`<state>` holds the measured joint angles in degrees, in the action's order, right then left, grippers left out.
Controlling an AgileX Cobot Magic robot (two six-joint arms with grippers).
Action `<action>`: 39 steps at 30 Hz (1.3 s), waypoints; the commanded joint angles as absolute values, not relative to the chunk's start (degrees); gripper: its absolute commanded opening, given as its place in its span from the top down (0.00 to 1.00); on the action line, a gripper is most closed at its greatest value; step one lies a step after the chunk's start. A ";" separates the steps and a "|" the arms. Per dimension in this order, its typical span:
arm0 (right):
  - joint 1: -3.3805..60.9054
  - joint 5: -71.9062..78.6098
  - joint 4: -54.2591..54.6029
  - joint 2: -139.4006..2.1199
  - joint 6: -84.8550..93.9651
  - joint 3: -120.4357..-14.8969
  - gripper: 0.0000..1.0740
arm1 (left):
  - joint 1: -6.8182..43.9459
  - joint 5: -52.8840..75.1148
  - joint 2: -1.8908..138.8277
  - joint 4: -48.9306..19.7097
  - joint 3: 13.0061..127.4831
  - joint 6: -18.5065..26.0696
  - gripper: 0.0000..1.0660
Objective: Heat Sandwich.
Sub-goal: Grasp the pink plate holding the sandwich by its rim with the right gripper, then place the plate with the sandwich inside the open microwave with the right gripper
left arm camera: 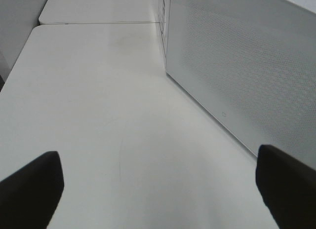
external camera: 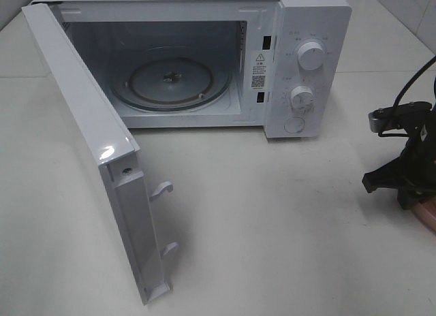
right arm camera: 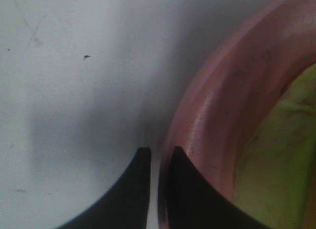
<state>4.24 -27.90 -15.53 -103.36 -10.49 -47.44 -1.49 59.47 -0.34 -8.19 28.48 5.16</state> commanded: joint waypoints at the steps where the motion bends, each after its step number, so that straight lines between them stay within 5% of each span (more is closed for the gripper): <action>1: 3.95 -28.25 -16.39 -103.59 -11.06 -47.67 1.00 | -1.55 59.30 -1.78 -8.31 28.30 4.81 0.06; 39: 8.14 -34.78 -28.82 -101.70 -21.83 -47.67 1.00 | -1.55 59.30 -1.78 -8.31 28.30 4.81 0.06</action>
